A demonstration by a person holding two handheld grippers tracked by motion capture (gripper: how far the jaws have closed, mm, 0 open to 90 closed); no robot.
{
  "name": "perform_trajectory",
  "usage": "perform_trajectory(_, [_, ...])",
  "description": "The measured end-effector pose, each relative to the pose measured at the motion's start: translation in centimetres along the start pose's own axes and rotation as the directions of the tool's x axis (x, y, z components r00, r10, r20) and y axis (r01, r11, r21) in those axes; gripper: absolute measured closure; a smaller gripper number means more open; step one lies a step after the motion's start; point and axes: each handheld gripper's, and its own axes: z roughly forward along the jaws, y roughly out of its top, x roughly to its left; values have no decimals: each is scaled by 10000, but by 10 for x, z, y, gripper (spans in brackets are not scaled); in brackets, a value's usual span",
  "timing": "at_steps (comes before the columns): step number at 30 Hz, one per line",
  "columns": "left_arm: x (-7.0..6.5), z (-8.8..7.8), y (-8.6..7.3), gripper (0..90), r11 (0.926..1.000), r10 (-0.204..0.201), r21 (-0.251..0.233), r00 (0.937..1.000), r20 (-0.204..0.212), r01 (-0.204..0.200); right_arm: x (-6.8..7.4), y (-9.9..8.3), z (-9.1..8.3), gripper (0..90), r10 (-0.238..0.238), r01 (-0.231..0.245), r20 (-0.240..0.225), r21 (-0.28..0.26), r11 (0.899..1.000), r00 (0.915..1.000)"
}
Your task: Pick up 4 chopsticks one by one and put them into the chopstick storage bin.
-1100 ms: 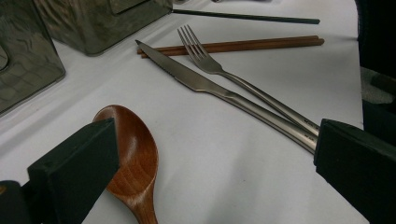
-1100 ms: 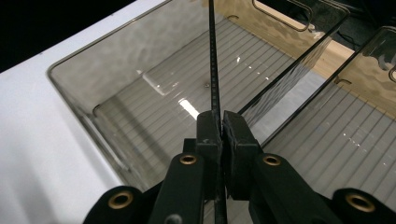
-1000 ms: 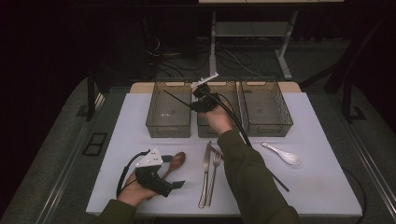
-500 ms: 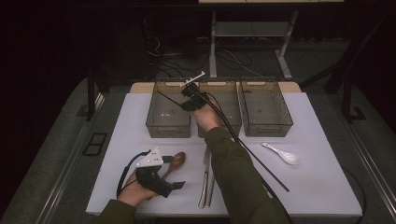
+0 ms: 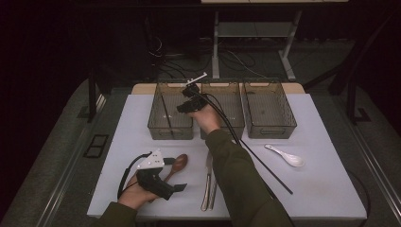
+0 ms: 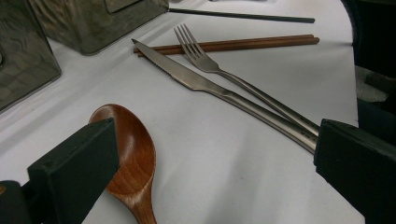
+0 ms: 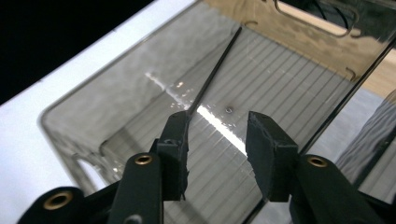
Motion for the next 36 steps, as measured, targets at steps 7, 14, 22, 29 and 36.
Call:
perform_trajectory(7, [0, 0, 0, 0, 10000, -69, -56, 10000, 39, 69, 0, -15, -26, 507, -527, 510, -402, -425, 9978, 9978])
perform_trajectory(14, [-1, 1, -1, 0, 9998, -198, -73, 9998, 11, 198, -6, -35, -53, 462, -738, 698, -501, -769, 9946, 9960])
perform_trajectory(22, [-1, 0, -1, 0, 9999, -142, 15, 9999, 51, 142, -17, -54, -80, 411, -979, 909, -531, -1214, 9884, 9938])
perform_trajectory(29, [-1, 1, -1, 0, 9999, -148, 15, 9999, 69, 148, -27, -75, -98, 358, -1071, 963, -749, -1352, 9861, 9914])
perform_trajectory(36, [-1, 1, -1, 0, 9998, -208, 36, 9998, 18, 208, -34, -94, -113, 334, -1230, 1126, -762, -1279, 9854, 9895])
